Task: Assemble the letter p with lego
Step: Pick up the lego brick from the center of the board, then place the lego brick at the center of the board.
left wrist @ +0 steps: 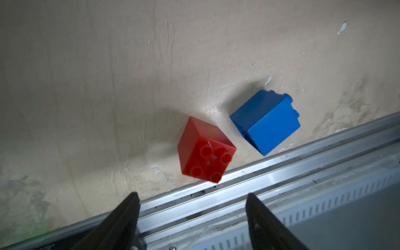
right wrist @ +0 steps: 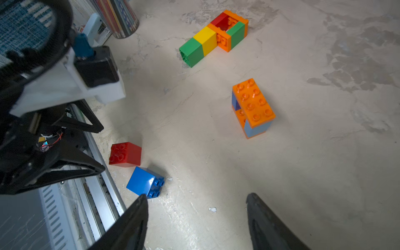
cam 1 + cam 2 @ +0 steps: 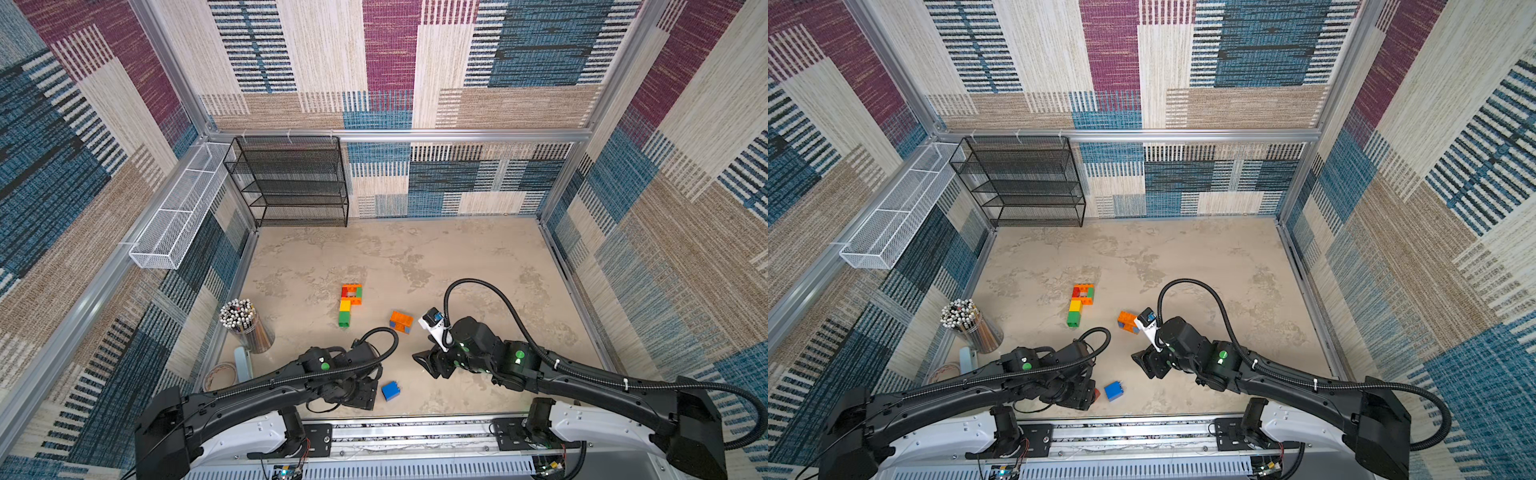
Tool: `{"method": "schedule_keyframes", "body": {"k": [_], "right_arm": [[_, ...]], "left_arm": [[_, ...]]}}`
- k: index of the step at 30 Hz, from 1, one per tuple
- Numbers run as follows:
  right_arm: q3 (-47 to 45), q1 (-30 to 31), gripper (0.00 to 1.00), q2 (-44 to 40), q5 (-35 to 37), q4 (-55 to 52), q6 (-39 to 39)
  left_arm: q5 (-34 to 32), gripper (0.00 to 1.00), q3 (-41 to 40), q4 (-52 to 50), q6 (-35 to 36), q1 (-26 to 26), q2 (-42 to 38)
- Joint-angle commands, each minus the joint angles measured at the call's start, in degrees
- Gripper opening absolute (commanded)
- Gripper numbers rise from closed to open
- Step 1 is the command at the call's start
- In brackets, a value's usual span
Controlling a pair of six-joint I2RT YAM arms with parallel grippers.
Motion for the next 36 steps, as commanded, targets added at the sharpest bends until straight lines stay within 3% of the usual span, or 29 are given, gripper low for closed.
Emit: {"method": "schedule_keyframes", "body": {"k": [1,5,15,20,25,36], "right_arm": [[-0.2,0.0,0.74,-1.5,3.3,1.0,1.2],[-0.9,0.0,0.75,-3.4,4.1,0.9,1.6],[-1.2,0.0,0.75,-5.0,6.5,0.6,1.7],[-1.4,0.0,0.75,-5.5,7.9,0.5,2.1],[-1.8,0.1,0.75,-6.8,8.2,0.1,2.3],[-4.2,0.0,0.76,-10.1,9.6,0.4,4.3]], "left_arm": [[-0.9,0.77,1.4,3.4,3.3,-0.1,4.1],[-1.9,0.67,2.5,4.0,4.0,0.0,8.6],[-3.4,0.31,4.9,2.5,3.8,0.0,14.1],[-5.1,0.2,8.1,1.0,2.7,0.3,18.5],[-6.4,0.14,11.1,0.8,1.8,2.4,22.3],[-4.9,0.17,22.8,3.3,7.5,14.6,31.1]]}}
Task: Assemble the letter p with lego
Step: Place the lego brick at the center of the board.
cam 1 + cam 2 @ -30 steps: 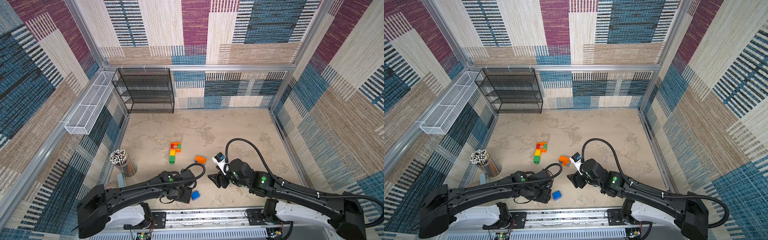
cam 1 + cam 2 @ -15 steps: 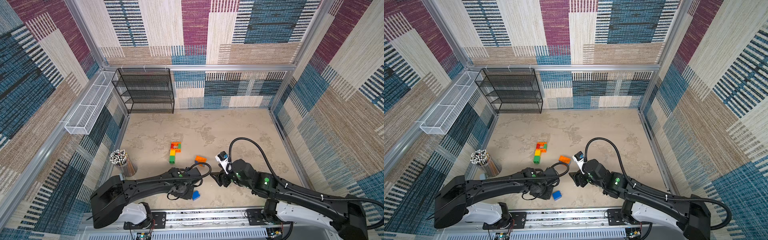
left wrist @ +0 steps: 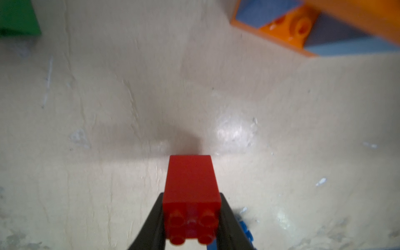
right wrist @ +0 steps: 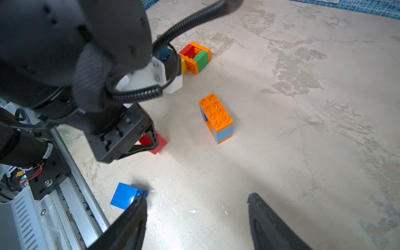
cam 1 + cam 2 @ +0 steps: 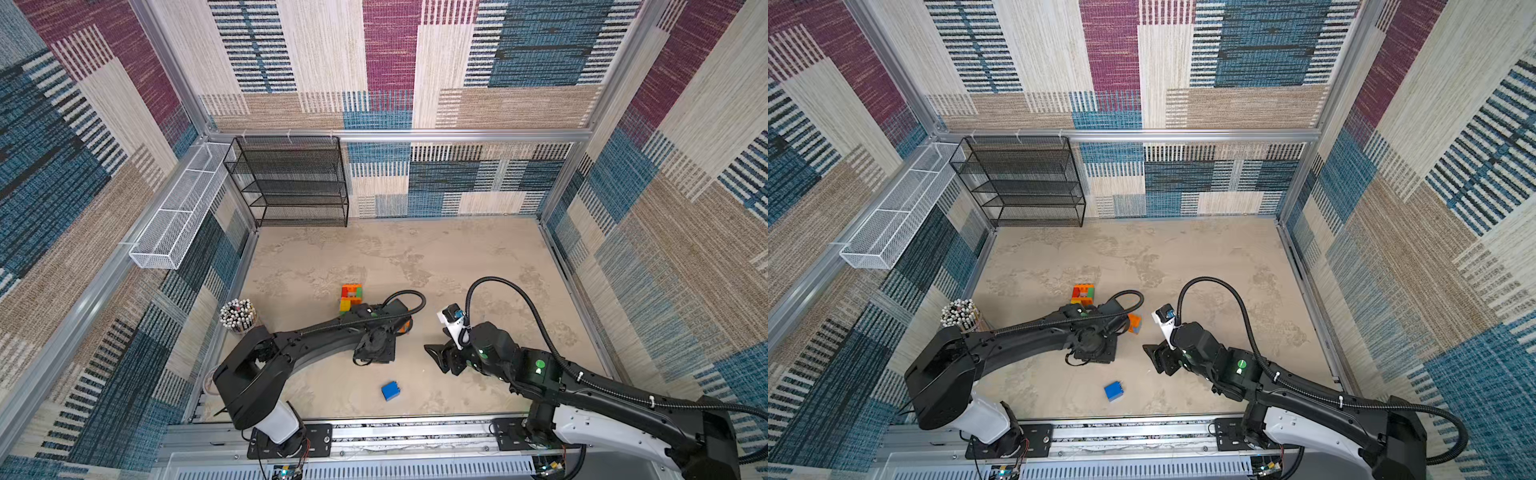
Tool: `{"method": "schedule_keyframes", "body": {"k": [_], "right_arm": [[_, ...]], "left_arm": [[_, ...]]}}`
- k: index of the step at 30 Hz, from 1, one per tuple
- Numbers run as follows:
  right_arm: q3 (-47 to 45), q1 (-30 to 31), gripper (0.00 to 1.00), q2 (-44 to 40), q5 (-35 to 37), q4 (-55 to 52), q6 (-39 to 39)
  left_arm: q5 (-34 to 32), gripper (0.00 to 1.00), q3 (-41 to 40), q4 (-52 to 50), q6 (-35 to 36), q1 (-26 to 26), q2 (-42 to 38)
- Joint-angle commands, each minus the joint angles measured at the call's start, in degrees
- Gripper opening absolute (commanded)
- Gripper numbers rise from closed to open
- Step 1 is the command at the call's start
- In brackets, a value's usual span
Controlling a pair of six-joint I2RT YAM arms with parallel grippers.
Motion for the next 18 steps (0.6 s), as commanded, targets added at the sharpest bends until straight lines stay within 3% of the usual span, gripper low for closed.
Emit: {"method": "schedule_keyframes", "body": {"k": [1,8,15,18], "right_arm": [[-0.7,0.0,0.76,-1.2,0.9,1.3,1.4],[-1.2,0.0,0.76,-1.9,0.7,1.5,2.0],[-1.2,0.1,0.77,-1.2,0.4,2.1,1.9],[-1.0,0.0,0.77,-1.5,1.1,2.3,2.4]], "left_arm": [[1.5,0.18,1.6,0.7,3.8,2.6,1.7],[4.1,0.24,2.6,1.3,4.8,4.4,5.0],[4.3,0.54,0.3,2.5,4.9,4.4,0.8],[4.0,0.6,-0.8,1.3,5.4,4.3,-3.9]]}}
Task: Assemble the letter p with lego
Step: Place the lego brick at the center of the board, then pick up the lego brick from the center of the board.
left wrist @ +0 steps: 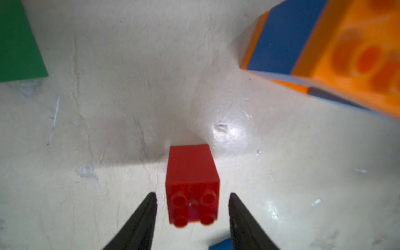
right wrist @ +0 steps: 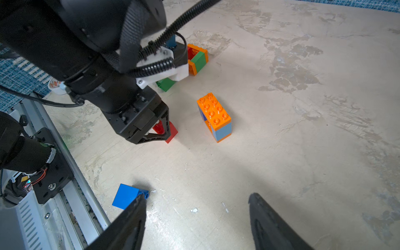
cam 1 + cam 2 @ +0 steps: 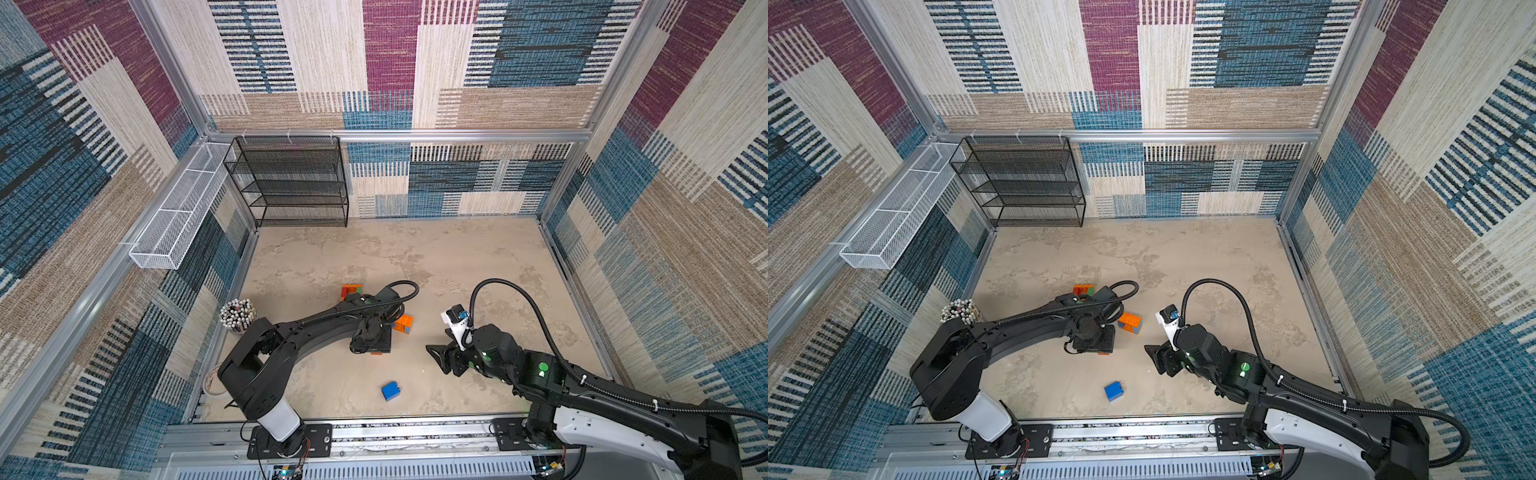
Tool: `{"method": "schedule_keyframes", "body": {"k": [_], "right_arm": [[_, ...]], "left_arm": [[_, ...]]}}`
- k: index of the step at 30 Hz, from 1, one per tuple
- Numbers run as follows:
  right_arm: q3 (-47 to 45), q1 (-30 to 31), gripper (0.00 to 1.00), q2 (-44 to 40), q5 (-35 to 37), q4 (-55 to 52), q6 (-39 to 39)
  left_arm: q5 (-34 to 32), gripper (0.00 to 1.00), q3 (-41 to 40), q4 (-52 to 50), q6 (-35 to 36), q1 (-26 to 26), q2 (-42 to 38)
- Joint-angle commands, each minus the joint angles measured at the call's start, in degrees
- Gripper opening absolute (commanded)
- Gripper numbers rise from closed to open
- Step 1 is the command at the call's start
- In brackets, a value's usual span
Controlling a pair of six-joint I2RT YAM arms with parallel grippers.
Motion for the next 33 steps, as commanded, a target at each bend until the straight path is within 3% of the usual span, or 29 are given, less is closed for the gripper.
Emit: {"method": "schedule_keyframes", "body": {"k": [1,7,13,23,33], "right_arm": [[0.0,0.0,0.77,-0.5,1.3,1.9,1.2],[-0.8,0.0,0.75,-2.0,5.5,1.7,4.4],[-2.1,-0.2,0.81,-2.8,5.7,2.8,7.2],[-2.2,-1.5,0.83,-4.2,5.6,1.7,9.9],[-3.0,-2.6,0.84,-6.0,4.7,1.6,10.7]], "left_arm": [[-0.3,0.62,-1.6,-0.5,1.6,-0.2,-5.2],[1.6,0.67,-8.3,-1.8,5.8,-3.9,-19.9],[6.0,0.69,-13.8,-1.2,8.6,-11.0,-25.5],[8.4,0.73,-14.5,3.1,11.0,-18.3,-18.5],[3.0,0.73,-11.2,3.8,11.6,-20.8,-9.8]]}}
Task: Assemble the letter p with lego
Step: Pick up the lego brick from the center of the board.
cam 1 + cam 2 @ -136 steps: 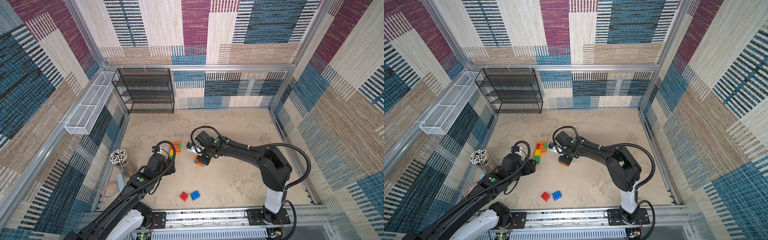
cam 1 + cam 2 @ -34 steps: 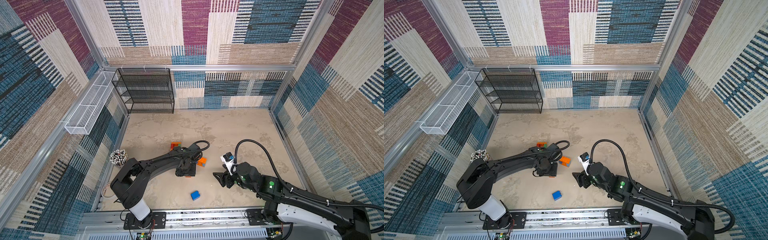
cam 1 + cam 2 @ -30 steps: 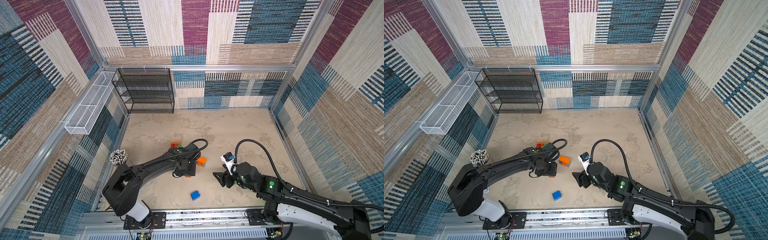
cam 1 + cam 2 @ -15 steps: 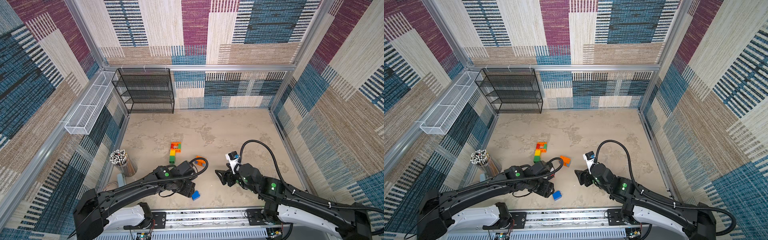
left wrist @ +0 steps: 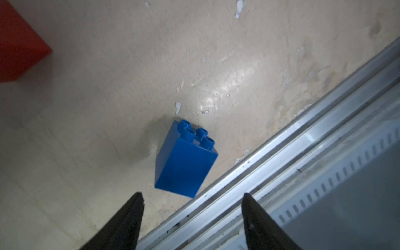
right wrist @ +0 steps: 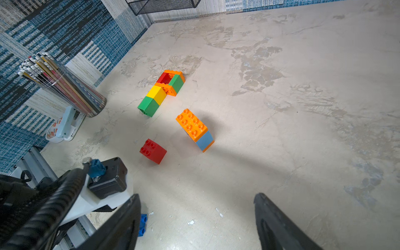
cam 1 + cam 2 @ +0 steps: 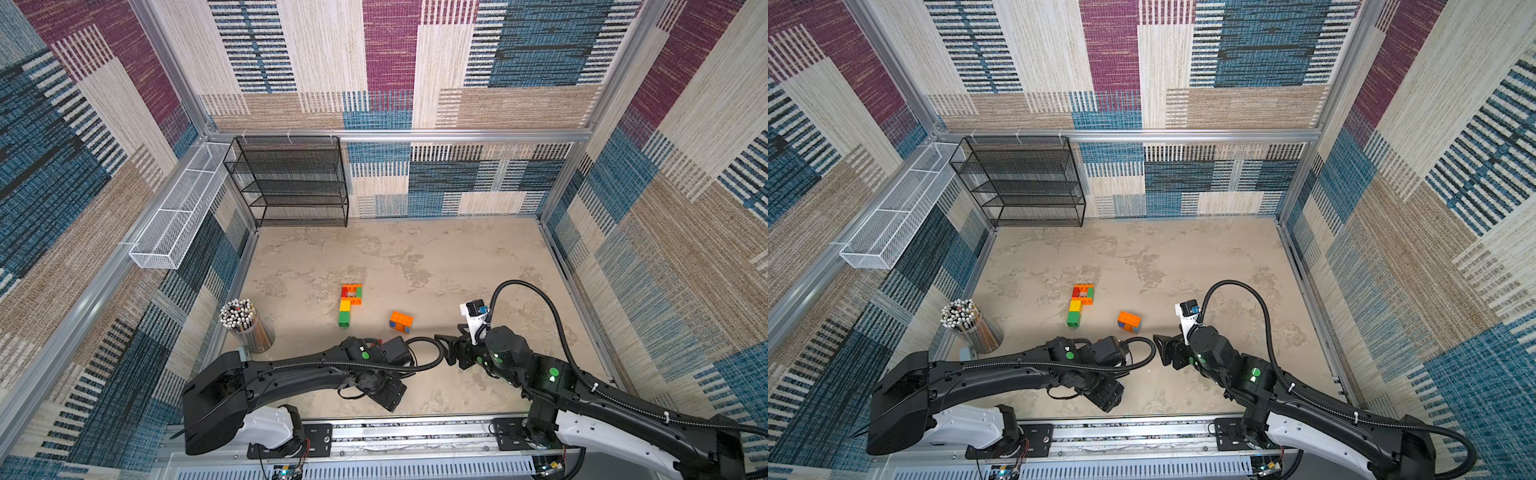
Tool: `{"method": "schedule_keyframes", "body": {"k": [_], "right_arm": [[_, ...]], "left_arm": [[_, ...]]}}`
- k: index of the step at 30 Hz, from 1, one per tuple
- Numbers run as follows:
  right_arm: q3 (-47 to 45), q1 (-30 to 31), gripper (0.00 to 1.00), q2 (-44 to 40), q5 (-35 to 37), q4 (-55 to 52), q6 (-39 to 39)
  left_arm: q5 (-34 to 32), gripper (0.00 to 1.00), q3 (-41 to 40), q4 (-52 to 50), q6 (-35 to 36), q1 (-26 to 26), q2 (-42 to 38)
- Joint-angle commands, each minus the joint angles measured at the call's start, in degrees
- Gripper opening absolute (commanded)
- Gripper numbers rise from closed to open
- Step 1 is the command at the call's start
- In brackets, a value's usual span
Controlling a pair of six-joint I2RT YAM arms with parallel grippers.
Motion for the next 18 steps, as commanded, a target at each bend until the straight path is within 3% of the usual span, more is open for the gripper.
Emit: {"method": "schedule_keyframes", "body": {"k": [1,9,18], "right_arm": [[0.0,-0.1,0.84,-0.2,-0.1,0.9,1.3],[0.1,-2.2,0.84,-1.3,-1.0,-1.0,4.0],[0.3,-5.1,0.81,-1.9,-1.5,-3.1,9.0]], "left_arm": [[-2.6,0.72,1.1,1.2,1.8,-0.2,2.1],[-2.0,0.6,0.1,3.7,2.5,-0.2,5.4],[-2.8,0.35,-2.1,6.4,2.4,-0.2,4.6]]}}
